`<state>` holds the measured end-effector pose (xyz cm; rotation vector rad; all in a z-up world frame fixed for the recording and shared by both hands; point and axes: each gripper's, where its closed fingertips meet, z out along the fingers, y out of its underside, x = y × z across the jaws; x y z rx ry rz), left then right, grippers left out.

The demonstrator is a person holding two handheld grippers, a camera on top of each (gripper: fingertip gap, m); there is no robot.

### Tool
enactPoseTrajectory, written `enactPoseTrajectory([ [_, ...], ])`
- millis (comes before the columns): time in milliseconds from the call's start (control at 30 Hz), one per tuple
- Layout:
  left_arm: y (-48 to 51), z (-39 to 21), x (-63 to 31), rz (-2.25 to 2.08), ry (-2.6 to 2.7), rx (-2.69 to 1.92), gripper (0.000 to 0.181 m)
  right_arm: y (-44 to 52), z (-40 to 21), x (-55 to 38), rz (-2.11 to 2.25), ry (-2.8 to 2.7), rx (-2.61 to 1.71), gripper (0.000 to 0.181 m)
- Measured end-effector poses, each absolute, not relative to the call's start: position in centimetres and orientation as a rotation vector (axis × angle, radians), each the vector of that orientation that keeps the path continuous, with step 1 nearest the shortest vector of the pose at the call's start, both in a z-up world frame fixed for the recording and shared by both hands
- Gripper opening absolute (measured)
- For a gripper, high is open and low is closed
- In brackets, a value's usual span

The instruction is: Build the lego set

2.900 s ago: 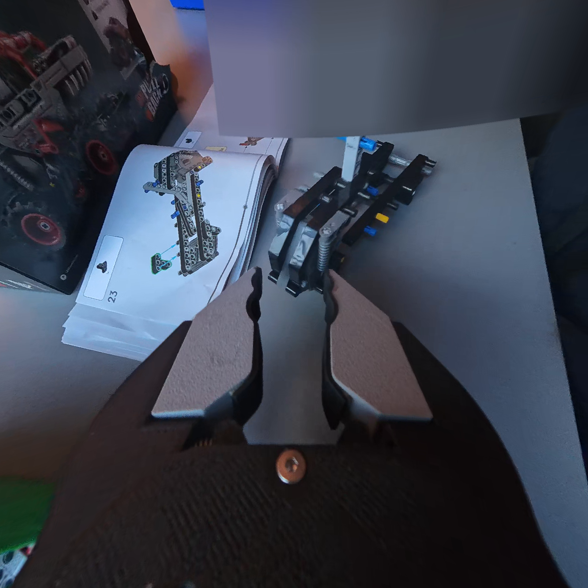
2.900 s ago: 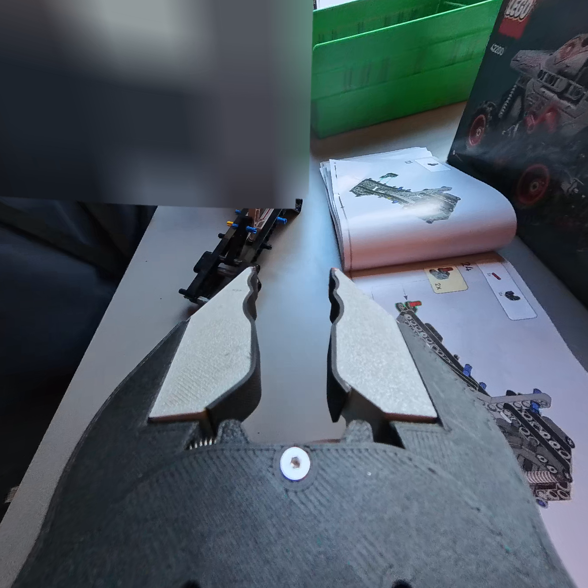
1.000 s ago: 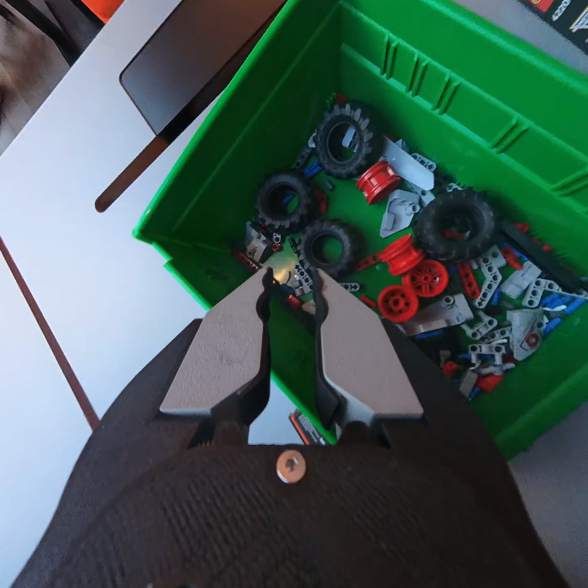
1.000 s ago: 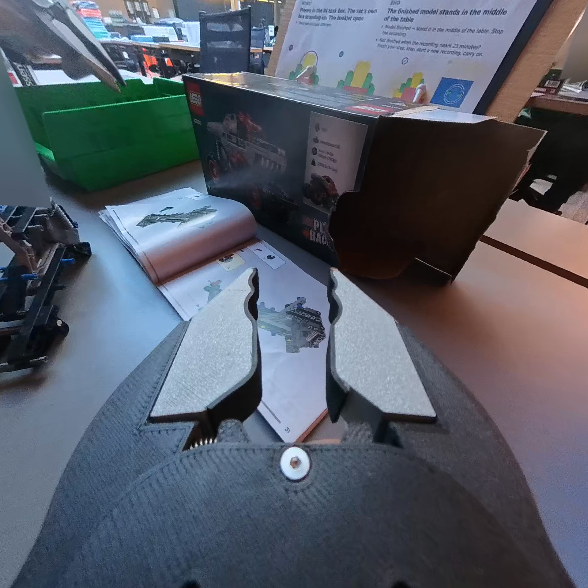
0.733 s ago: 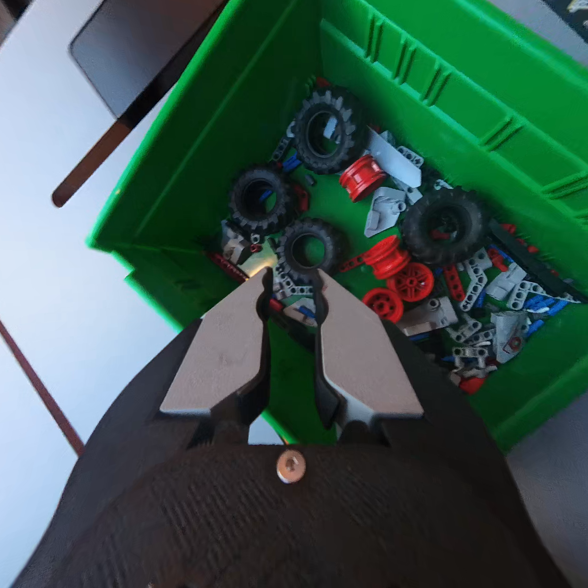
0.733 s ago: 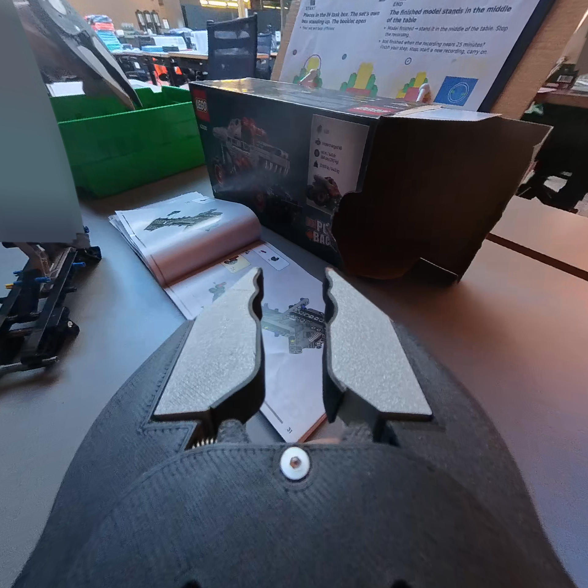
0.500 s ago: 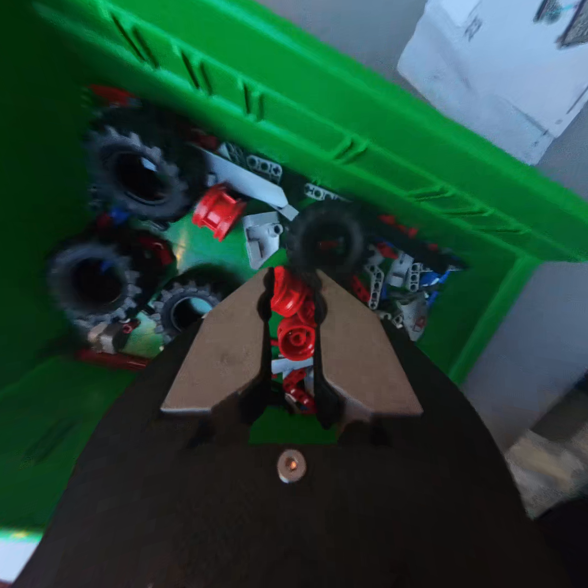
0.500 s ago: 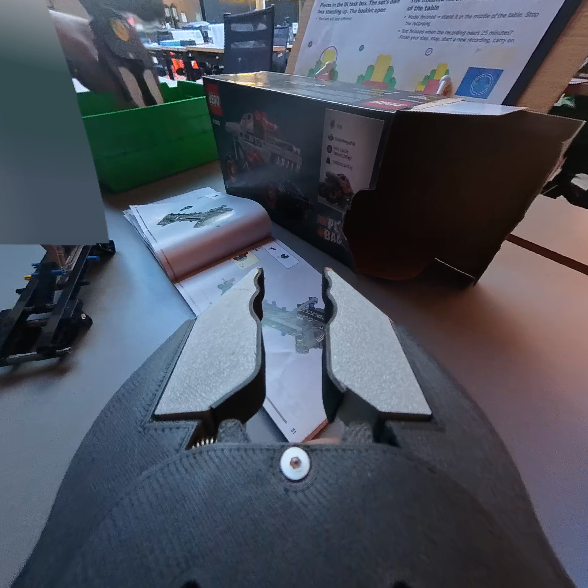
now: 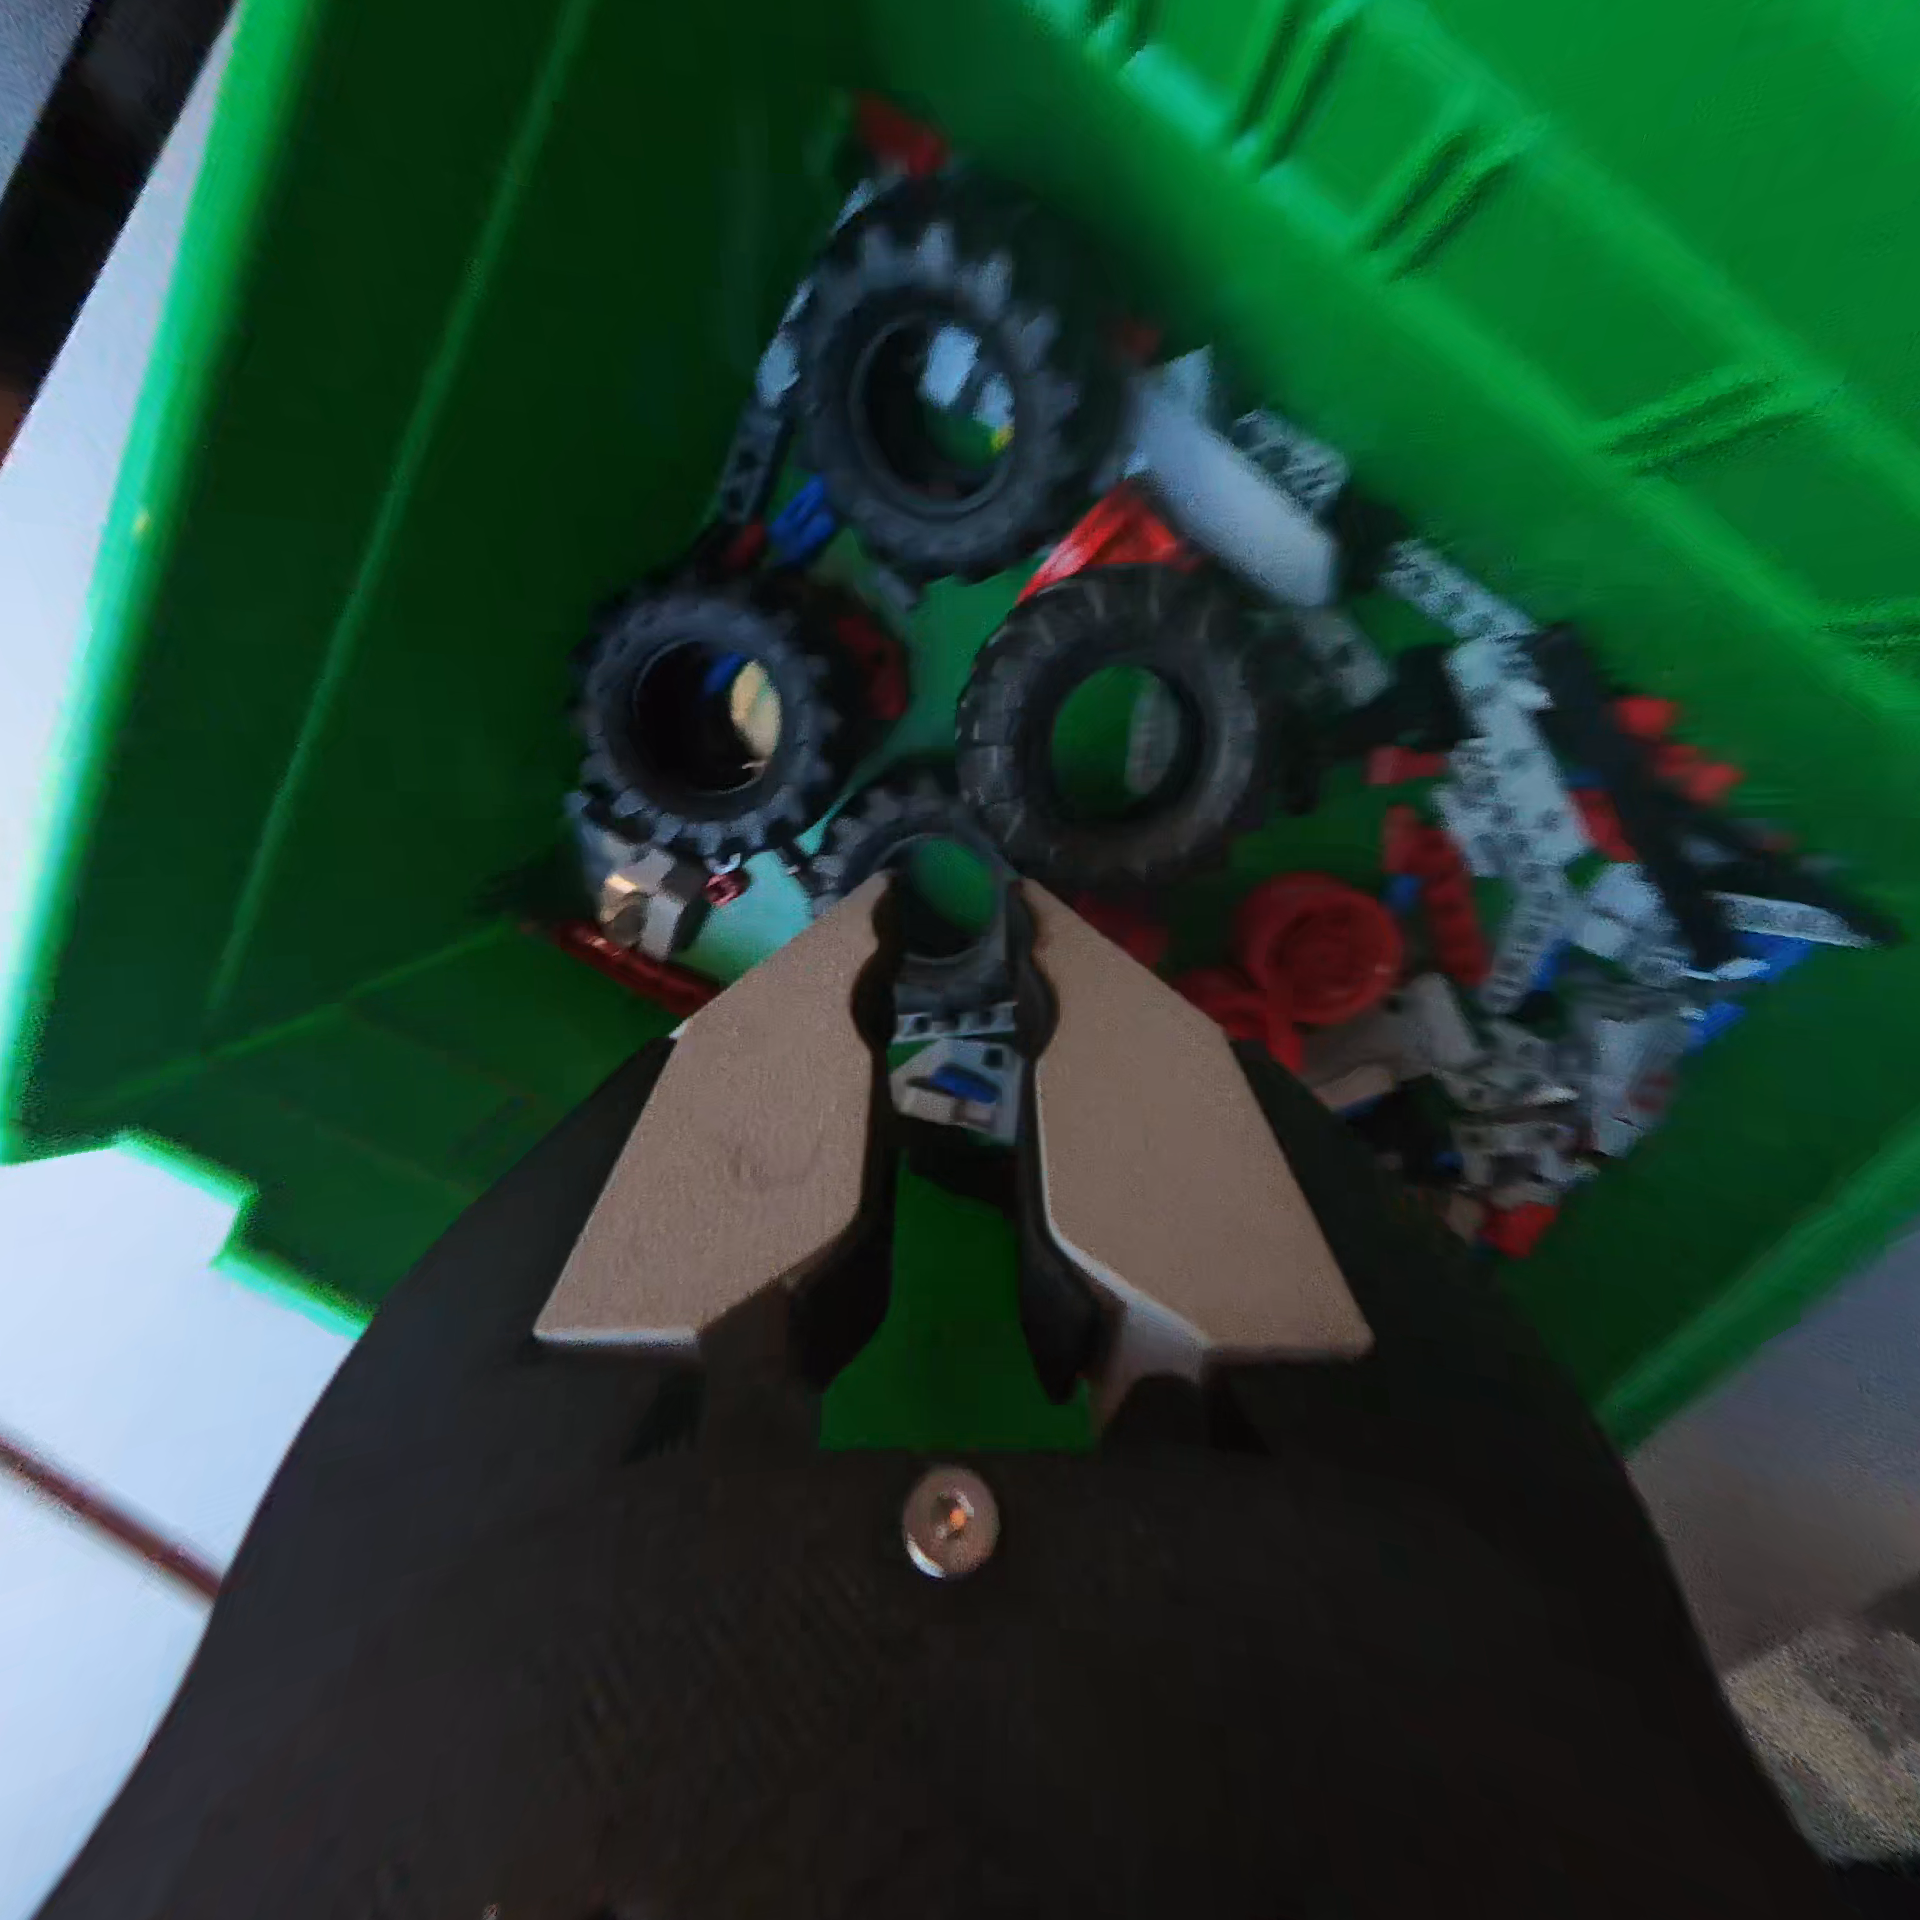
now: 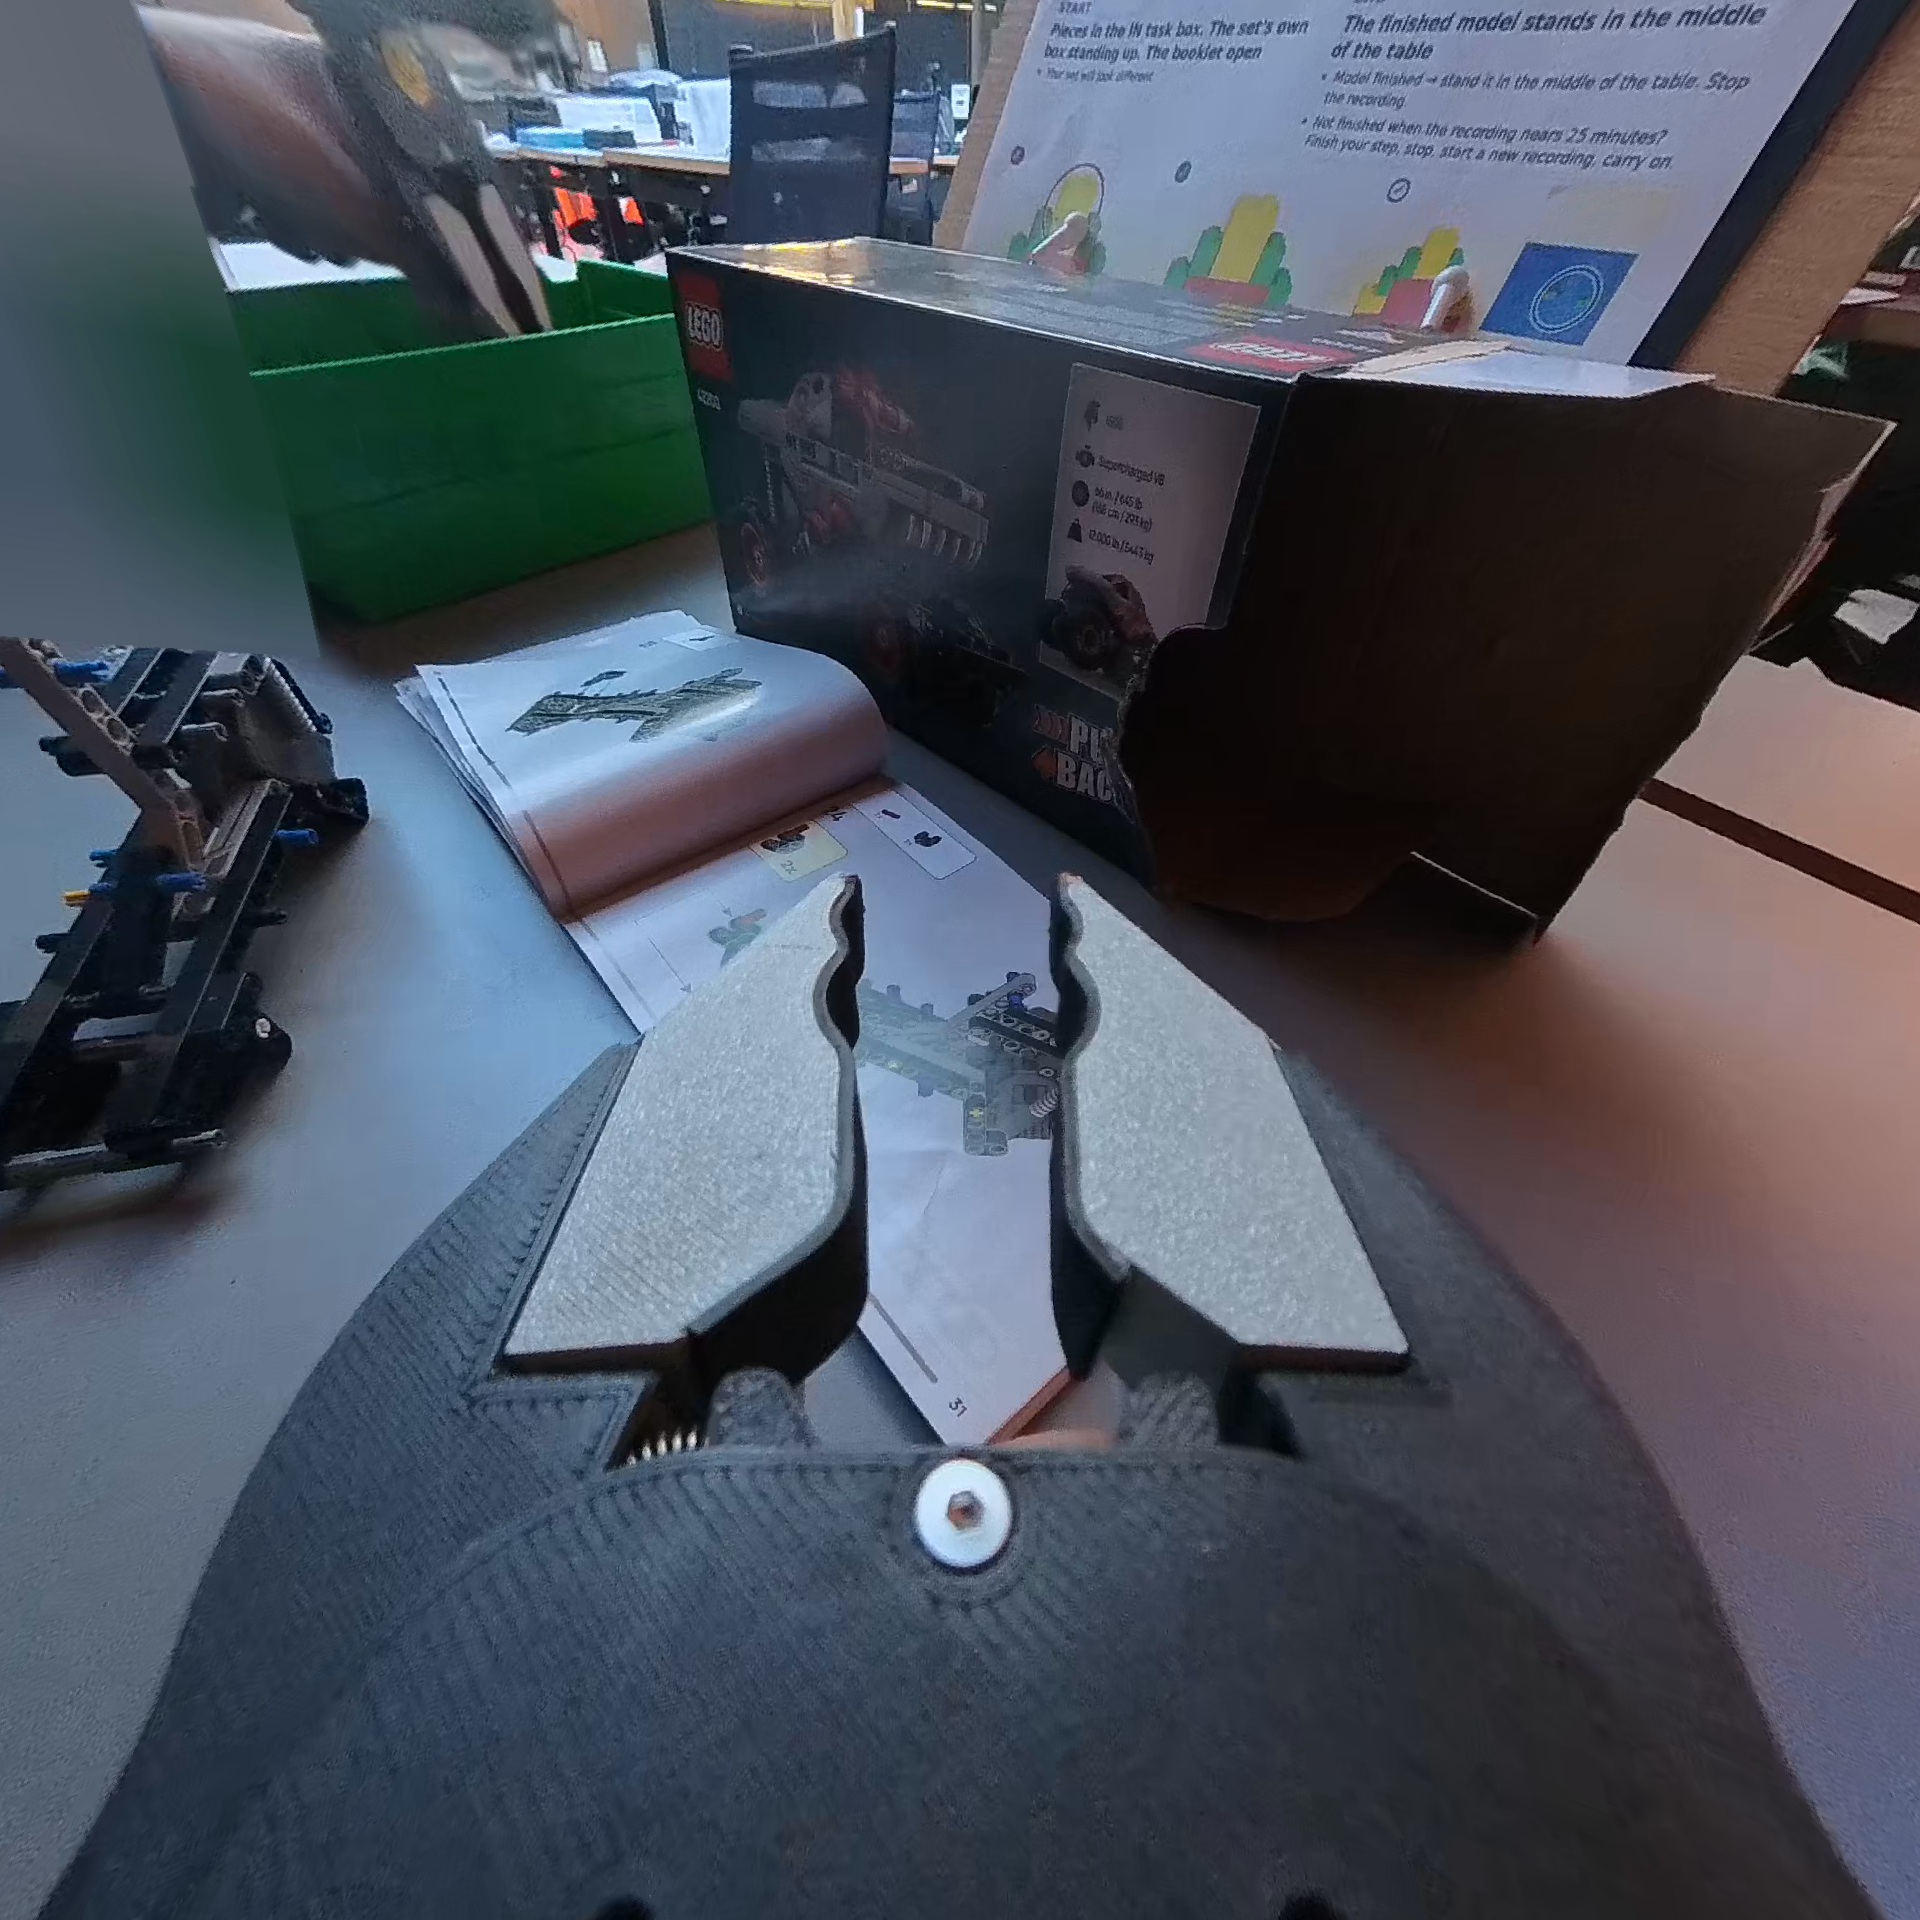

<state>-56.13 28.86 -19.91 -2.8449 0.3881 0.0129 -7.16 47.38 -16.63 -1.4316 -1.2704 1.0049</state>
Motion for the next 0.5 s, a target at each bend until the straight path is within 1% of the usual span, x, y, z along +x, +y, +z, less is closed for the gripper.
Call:
enactPoseTrajectory([
  [33,28.8,-19.3,-55.5,-0.046,0.392,-2.818,0.019,47.4,-16.7,-7.2,1.001,-1.267,-1.436,0.033],
  [100,28.0,-18.8,-55.2,-0.069,0.399,-2.822,0.032,47.7,-16.7,-7.2,0.99,-1.257,-1.446,0.034],
  [133,27.8,-18.7,-55.4,-0.034,0.412,-2.819,0.033,47.8,-16.7,-7.1,0.984,-1.251,-1.45,0.034],
  [367,27.4,-19.1,-55.1,0.056,0.485,-2.805,0.032,48.1,-16.8,-7.1,0.948,-1.237,-1.463,0.036],
  [500,27.4,-19.5,-54.9,0.027,0.479,-2.796,0.029,48.1,-16.8,-7.1,0.944,-1.24,-1.458,0.037],
])
